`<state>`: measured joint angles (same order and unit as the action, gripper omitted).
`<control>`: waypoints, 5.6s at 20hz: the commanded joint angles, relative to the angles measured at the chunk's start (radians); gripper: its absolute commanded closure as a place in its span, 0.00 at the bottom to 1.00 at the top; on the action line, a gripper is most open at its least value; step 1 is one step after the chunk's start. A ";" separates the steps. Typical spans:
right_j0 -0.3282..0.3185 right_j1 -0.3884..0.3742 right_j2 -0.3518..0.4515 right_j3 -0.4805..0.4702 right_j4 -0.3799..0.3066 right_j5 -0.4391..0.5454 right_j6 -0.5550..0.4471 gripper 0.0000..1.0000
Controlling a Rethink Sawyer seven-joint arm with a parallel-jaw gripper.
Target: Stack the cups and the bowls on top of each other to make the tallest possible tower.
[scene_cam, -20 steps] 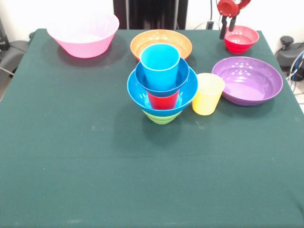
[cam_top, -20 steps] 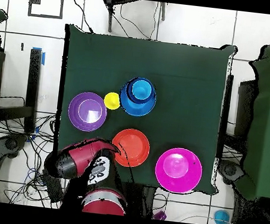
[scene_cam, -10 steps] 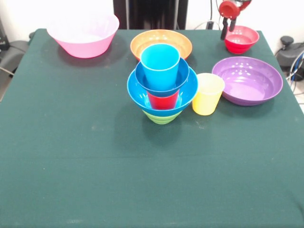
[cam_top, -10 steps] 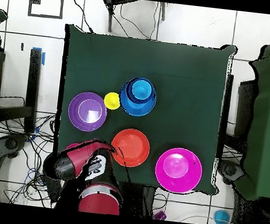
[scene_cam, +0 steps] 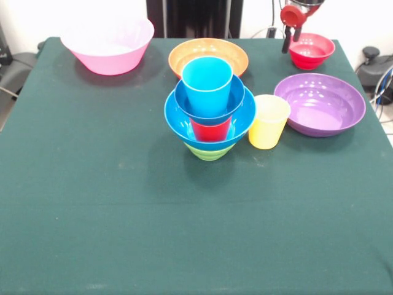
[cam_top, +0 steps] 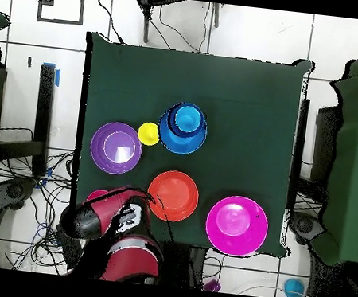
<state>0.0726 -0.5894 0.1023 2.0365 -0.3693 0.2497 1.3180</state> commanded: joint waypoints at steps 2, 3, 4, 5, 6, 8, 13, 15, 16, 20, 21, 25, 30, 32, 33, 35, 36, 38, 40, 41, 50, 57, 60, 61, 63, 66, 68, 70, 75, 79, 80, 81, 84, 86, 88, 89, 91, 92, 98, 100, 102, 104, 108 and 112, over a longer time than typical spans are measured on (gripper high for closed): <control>0.018 0.070 0.046 -0.047 0.010 -0.069 0.174 0.00; 0.019 0.075 0.045 -0.051 0.011 -0.073 0.176 0.00; 0.024 0.084 0.044 -0.059 0.015 -0.081 0.182 0.00; 0.024 0.090 0.048 -0.062 0.020 -0.091 0.188 0.00; 0.024 0.095 0.051 -0.066 0.026 -0.102 0.193 0.00; 0.029 0.108 0.052 -0.081 0.032 -0.116 0.200 0.00; 0.026 0.122 0.053 -0.089 0.027 -0.138 0.204 0.00; 0.022 0.123 0.056 -0.086 0.022 -0.149 0.208 0.00; 0.021 0.126 0.058 -0.088 0.020 -0.155 0.210 0.00; 0.017 0.139 0.062 -0.100 0.011 -0.160 0.217 0.00; 0.017 0.139 0.062 -0.100 0.009 -0.159 0.219 0.00; 0.018 0.139 0.062 -0.101 0.005 -0.153 0.225 0.00; 0.019 0.141 0.061 -0.103 0.000 -0.151 0.224 0.00; 0.020 0.141 0.060 -0.103 0.000 -0.149 0.223 0.00; 0.020 0.140 0.060 -0.104 -0.001 -0.148 0.223 0.00; 0.021 0.140 0.059 -0.104 -0.001 -0.146 0.222 1.00; 0.023 0.139 0.058 -0.105 -0.001 -0.144 0.222 1.00; 0.026 0.138 0.056 -0.107 0.001 -0.141 0.222 1.00; 0.026 0.137 0.056 -0.108 0.002 -0.138 0.222 1.00; 0.027 0.136 0.056 -0.108 0.002 -0.136 0.222 1.00; 0.009 0.016 0.049 -0.038 -0.003 -0.029 0.188 1.00; -0.038 -0.176 0.031 0.051 -0.002 0.125 0.133 1.00; -0.042 -0.224 0.011 0.064 -0.018 0.148 0.131 1.00; -0.048 -0.235 0.012 0.068 -0.020 0.152 0.132 1.00; -0.053 -0.263 0.010 0.074 -0.022 0.172 0.129 1.00; -0.066 -0.307 0.014 0.081 -0.019 0.212 0.117 1.00; -0.079 -0.331 0.019 0.090 -0.019 0.229 0.107 1.00; -0.103 -0.367 0.030 0.101 -0.014 0.251 0.089 1.00; -0.194 -0.472 0.081 0.115 0.024 0.344 0.004 1.00; -0.264 -0.511 0.142 0.097 0.056 0.402 -0.047 1.00; -0.275 -0.493 0.151 0.080 0.049 0.412 -0.048 1.00; -0.279 -0.488 0.159 0.075 0.045 0.415 -0.043 1.00; -0.290 -0.479 0.178 0.064 0.032 0.422 -0.027 1.00; -0.300 -0.479 0.189 0.056 0.027 0.434 -0.023 1.00; -0.311 -0.479 0.197 0.049 0.023 0.445 -0.024 1.00; -0.316 -0.479 0.201 0.044 0.020 0.451 -0.025 1.00; -0.332 -0.483 0.209 0.036 0.016 0.465 -0.035 1.00; -0.336 -0.483 0.211 0.026 0.010 0.478 -0.039 1.00; -0.376 -0.489 0.244 -0.014 0.008 0.530 -0.062 1.00; -0.398 -0.491 0.262 -0.032 0.015 0.556 -0.082 1.00; -0.423 -0.492 0.280 -0.042 0.013 0.568 -0.097 1.00; -0.448 -0.489 0.298 -0.059 0.009 0.582 -0.112 1.00; -0.492 -0.469 0.335 -0.096 -0.001 0.602 -0.125 1.00; -0.521 -0.446 0.366 -0.110 -0.019 0.600 -0.120 1.00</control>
<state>-0.4412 -1.0930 0.3771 1.9704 -0.3482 0.7580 1.4099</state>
